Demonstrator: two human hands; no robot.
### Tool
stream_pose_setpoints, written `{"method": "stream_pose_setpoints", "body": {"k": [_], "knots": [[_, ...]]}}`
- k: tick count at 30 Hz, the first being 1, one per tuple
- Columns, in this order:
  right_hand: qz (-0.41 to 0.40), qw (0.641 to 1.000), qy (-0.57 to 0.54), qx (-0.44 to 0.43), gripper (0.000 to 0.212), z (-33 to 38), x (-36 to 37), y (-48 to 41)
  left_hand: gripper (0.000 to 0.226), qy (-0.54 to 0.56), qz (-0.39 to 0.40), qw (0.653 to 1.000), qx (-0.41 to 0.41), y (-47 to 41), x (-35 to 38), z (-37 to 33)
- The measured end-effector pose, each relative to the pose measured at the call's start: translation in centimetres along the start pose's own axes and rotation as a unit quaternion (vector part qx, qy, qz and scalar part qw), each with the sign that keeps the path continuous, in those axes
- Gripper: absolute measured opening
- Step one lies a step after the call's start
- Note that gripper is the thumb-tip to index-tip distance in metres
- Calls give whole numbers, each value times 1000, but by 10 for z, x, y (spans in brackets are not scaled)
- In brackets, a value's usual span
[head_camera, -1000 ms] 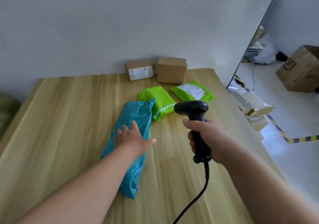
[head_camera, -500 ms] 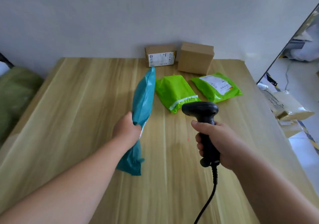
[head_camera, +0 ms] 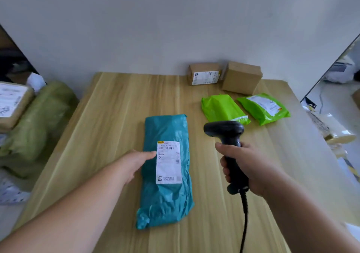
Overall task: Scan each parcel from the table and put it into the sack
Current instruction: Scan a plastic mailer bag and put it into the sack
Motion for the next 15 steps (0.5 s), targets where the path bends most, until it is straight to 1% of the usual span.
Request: {"method": "stream_pose_setpoints", "body": {"k": [2,5,8,10,12,13,15], "knots": [[-13,1000,-3,9,24,-11,11,-5,76,13,-3,1000,23,-11,6,-3],[-39,999,-13,16,24,-27,23,-14,63,20,-9,998,61,-34,13,-9],[-45,999,-17,16,24,-34,35,-16,48,6,-24,997,69,-46,20,-11],[-56,998,-18,16,23,-38,43,-15,48,0,-38,997,65,-49,19,-9],[-54,998,-17,16,23,-38,53,-10,56,25,-16,997,70,-49,16,-5],[-50,998,-14,17,23,-37,58,-6,57,36,-3,997,74,-45,14,-4],[-41,999,-5,17,23,-32,68,3,47,67,7,994,90,-32,5,-8]]}}
Point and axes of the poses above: each hand's wrist, its own y-axis away from the middle knuckle, its own x-axis out of the palm, z = x × y, the point moved 4 cm from there along -y, towards the middle knuckle, and after that the axes turned 14 degrees about z, right-handed, at the moved point
